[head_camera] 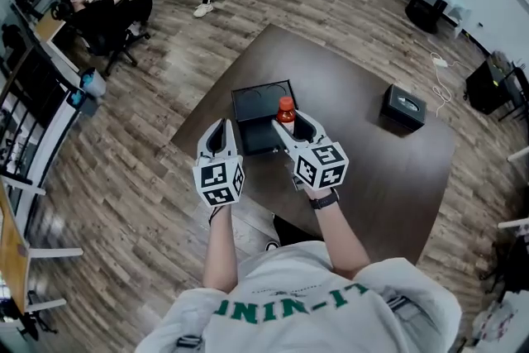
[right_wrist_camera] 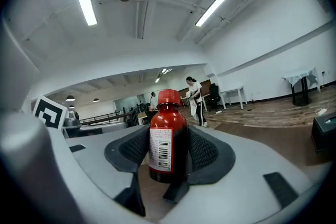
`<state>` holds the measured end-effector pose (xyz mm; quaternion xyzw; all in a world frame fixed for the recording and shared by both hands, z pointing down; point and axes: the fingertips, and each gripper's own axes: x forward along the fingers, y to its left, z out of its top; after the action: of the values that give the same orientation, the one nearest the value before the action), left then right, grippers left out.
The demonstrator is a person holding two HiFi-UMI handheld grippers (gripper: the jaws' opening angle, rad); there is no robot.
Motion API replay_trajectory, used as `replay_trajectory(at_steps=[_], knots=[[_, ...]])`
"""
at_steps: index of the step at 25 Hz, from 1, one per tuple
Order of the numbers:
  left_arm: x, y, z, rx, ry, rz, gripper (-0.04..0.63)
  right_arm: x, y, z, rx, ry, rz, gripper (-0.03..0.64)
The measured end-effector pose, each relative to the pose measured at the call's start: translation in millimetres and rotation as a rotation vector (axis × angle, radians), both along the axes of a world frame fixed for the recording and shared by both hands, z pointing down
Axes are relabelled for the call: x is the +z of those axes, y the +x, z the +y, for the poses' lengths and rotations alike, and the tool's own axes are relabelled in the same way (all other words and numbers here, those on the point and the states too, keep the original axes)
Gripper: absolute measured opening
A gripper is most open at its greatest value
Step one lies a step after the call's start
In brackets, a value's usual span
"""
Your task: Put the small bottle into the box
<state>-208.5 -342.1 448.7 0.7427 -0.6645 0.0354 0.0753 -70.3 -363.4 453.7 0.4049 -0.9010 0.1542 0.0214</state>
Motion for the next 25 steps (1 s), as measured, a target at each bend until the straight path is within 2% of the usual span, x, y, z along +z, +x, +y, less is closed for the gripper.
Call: replay_trajectory(at_steps=[7,13,18,25], knots=[[35.4,2.7,-59.0,0.032,-0.062,-0.004,0.012,41.2,-7.3,-59.8,-0.036,-0.044,0.080,0.232],[62.8,-0.8,-88.3,0.047,-0.109,0.006,0.012,79.3,-19.1,-85.4,-0.114,-0.062,0.201,0.232],[88.2,0.6,-101.4,0.055,-0.152,0.015,0.012,112.4,-26.6,-98.7,-0.201,-0.053,0.329,0.232],[123.1,-1.8,-113.2,0.059,-0.218,0.038,0.012,159.6,-47.5,-104.9,-0.377,-0.043,0.502,0.232]])
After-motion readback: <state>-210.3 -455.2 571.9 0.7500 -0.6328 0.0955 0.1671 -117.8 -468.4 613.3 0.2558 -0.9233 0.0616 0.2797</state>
